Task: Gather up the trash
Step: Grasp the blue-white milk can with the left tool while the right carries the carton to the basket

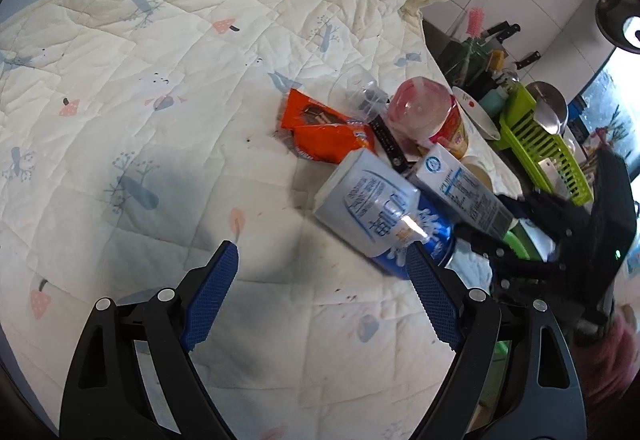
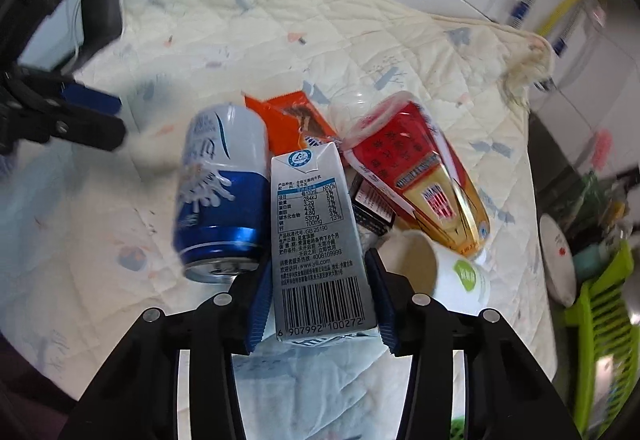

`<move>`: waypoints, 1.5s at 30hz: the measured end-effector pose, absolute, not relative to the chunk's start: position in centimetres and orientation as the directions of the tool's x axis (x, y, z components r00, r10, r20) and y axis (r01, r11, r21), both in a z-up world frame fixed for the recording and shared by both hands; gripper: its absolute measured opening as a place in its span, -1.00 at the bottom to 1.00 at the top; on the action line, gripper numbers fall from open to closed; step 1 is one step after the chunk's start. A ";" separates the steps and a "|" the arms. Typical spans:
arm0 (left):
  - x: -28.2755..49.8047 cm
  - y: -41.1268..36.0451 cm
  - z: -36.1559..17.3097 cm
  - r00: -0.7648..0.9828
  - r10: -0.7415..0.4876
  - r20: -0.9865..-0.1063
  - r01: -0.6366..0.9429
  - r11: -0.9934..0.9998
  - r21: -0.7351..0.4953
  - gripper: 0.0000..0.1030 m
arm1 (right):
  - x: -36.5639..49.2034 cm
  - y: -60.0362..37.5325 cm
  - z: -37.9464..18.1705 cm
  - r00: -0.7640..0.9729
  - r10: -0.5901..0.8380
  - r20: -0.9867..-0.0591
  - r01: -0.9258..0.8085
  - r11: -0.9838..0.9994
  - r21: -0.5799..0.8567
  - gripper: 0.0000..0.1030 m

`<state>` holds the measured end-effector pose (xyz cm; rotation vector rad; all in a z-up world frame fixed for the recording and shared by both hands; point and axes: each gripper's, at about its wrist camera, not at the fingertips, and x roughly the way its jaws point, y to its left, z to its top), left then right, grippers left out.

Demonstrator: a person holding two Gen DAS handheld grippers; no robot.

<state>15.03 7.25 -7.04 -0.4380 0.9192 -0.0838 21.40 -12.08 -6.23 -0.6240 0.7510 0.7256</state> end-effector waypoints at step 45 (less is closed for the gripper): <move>20.3 1.3 -8.9 0.517 -0.154 -0.842 -0.424 0.808 -0.408 0.57 | 11.9 -42.2 -8.1 0.681 0.138 -0.719 -0.032 0.987 0.159 -0.16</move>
